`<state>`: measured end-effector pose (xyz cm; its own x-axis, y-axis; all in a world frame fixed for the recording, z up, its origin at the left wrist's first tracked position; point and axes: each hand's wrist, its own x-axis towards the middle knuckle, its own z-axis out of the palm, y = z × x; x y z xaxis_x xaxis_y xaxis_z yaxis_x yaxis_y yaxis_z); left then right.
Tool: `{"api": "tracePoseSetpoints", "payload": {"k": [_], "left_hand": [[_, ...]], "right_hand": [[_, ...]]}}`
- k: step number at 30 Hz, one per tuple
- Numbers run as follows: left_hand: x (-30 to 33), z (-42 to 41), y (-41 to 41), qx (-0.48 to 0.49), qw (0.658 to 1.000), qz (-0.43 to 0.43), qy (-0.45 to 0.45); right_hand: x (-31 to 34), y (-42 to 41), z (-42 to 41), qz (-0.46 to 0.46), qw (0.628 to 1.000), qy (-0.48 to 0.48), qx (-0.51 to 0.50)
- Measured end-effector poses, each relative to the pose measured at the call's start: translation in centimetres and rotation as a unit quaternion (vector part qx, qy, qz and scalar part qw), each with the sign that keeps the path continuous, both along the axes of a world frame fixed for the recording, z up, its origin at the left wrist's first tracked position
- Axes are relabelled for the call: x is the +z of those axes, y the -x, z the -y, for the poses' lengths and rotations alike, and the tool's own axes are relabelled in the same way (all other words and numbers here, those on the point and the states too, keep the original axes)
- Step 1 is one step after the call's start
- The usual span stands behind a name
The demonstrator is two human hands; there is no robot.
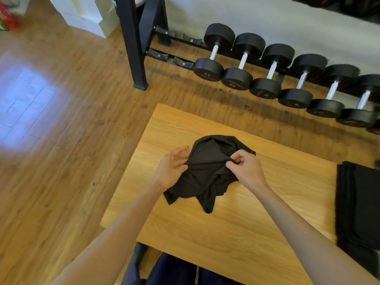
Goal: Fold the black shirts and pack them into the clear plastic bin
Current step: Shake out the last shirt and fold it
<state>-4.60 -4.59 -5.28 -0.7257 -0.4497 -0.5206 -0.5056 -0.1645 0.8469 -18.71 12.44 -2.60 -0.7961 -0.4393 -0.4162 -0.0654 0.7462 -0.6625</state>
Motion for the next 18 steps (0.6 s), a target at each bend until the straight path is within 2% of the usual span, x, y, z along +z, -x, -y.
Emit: {"api": "tracePoseSetpoints", "payload": {"k": [4, 7, 9, 12, 18], "left_hand": [[0.0, -1.4, 1.7, -0.022, 0.998, -0.016, 0.048], [0.2, -2.4, 2.7, 0.016, 0.999, -0.022, 0.022], [0.5, -2.9, 3.5, 0.028, 0.998, -0.009, 0.056], [1.0, -4.1, 4.2, -0.020, 0.992, 0.001, 0.121], [1.4, -7.1, 4.2, -0.150, 0.975, -0.001, 0.162]], "right_hand": [[0.7, 1.2, -3.8, 0.072, 0.992, 0.044, -0.092], [1.4, 1.9, -6.3, 0.063, 0.989, 0.069, -0.116], [1.9, 2.2, -7.6, 0.059, 0.986, 0.085, -0.127], [2.7, 2.3, -9.2, 0.057, 0.984, 0.124, -0.116], [2.5, 1.6, -11.8, 0.063, 0.987, 0.144, -0.041]]}}
